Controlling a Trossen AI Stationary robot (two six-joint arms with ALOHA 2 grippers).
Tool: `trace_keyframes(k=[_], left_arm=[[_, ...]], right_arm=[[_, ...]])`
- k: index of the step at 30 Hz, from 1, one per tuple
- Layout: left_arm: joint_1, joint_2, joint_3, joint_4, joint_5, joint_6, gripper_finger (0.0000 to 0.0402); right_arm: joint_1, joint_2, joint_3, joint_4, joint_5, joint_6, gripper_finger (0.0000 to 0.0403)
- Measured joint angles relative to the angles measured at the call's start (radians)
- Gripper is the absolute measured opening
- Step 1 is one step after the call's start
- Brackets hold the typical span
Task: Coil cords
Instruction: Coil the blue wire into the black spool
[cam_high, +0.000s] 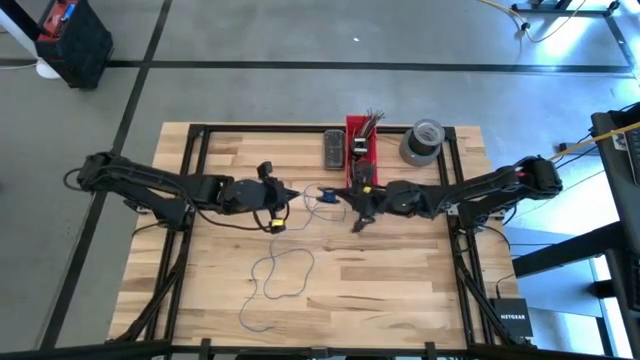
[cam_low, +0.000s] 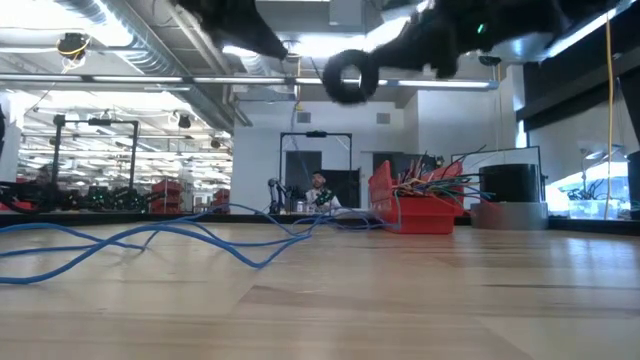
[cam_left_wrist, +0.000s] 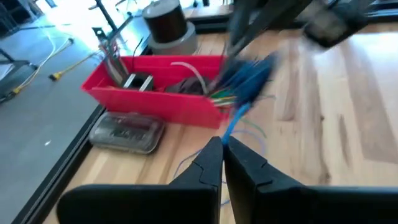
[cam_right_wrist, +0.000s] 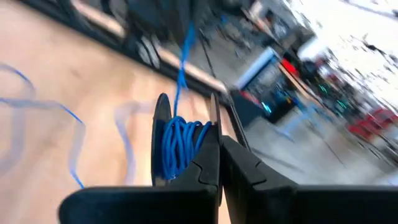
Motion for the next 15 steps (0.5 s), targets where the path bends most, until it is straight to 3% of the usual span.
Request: trace_keyframes(k=[5, 15], left_arm=[[-0.019, 0.001, 0.0, 0.05, 0.012, -0.002, 0.0005], [-0.014, 0.055, 0.0, 0.133, 0.084, -0.016, 0.0007]], right_arm=[[-0.025, 0.07, 0.028, 0.008, 0.143, -0.016, 0.0008], [-0.023, 0.193, 0.155, -0.003, 0.237, 0.059, 0.0008]])
